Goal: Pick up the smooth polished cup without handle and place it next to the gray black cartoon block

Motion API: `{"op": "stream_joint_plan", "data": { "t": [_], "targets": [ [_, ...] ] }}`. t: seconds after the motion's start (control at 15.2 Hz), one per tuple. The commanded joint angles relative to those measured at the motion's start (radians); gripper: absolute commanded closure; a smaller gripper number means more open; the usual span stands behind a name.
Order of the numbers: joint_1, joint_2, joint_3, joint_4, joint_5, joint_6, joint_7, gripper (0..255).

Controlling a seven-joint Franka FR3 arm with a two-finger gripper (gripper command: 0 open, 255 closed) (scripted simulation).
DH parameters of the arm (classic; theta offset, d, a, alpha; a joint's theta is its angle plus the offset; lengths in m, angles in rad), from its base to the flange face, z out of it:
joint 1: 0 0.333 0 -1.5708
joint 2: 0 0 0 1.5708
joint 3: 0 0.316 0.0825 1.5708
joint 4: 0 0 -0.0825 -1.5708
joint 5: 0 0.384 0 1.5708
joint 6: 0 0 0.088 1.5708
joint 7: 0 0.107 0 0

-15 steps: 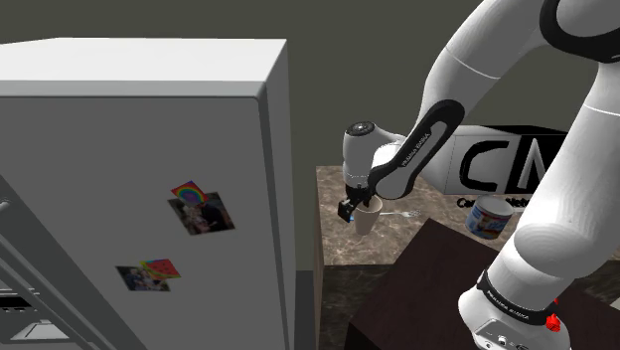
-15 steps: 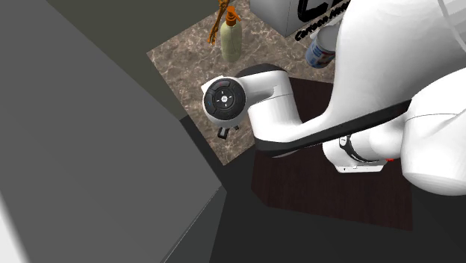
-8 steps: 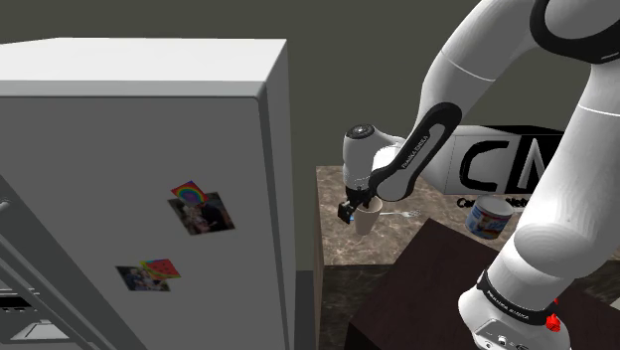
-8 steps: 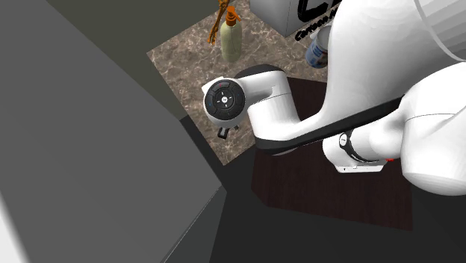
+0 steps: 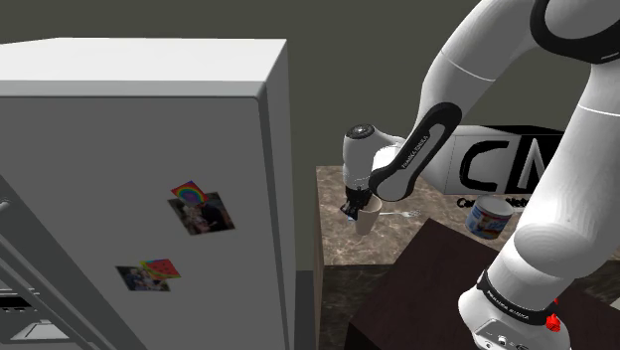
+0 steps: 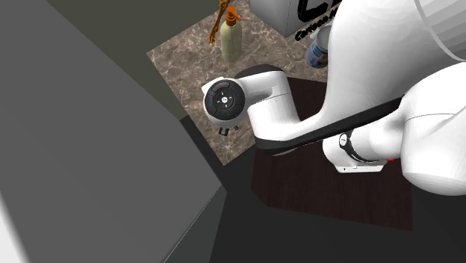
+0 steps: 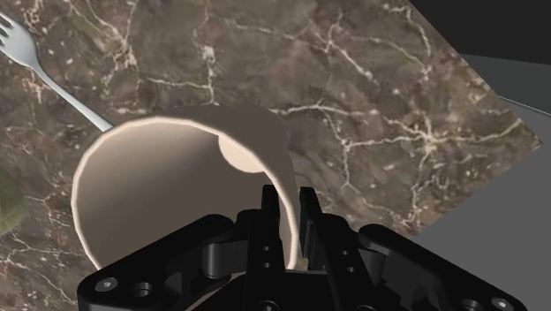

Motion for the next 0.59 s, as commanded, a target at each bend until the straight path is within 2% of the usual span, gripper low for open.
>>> {"op": "stream_joint_plan", "data": {
  "t": [0.0, 0.13, 0.53],
  "targets": [
    [0.0, 0.0, 0.0, 0.0, 0.0, 0.0, 0.0, 255],
    [0.0, 0.001, 0.0, 0.0, 0.0, 0.0, 0.0, 255],
    [-0.004, -0.098, 0.025, -0.013, 0.112, -0.074, -0.096, 255]
  ]
}}
